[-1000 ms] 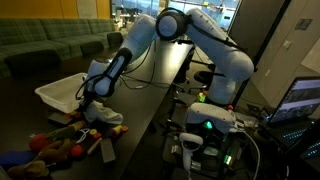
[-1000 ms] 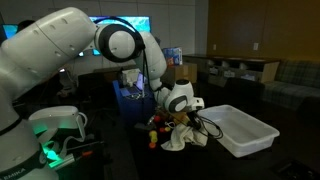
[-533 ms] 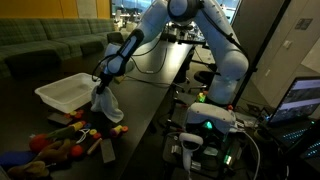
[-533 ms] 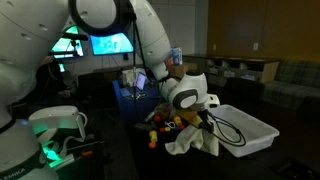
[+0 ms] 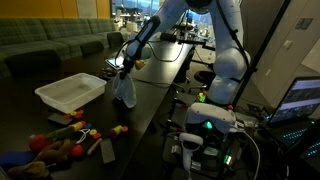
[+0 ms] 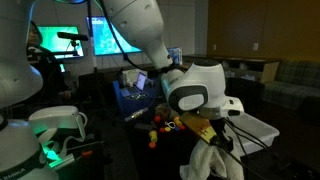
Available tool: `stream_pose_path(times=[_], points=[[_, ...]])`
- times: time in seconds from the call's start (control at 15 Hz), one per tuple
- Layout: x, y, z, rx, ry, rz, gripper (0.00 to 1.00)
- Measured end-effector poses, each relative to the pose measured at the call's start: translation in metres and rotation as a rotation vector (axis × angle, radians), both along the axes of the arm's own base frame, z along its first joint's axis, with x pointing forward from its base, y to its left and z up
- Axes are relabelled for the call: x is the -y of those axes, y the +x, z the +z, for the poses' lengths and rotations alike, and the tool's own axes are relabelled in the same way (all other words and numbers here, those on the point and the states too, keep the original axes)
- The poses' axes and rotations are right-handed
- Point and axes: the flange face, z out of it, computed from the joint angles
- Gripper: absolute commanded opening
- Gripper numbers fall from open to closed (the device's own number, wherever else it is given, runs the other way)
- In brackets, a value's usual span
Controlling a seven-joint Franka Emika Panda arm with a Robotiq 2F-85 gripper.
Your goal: Use the white towel to move the objects on the table to the left, then put the white towel in the bowl
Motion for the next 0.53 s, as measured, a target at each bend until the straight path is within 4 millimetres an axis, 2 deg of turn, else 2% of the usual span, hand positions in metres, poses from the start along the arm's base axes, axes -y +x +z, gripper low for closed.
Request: stream_pose_path(times=[0.2, 0.53], points=[[0.038, -0.026, 0.005, -0.027, -0.041, -0.053, 0.01], [0.066, -0.068, -0.007, -0.101, -0.076, -0.108, 0.01]])
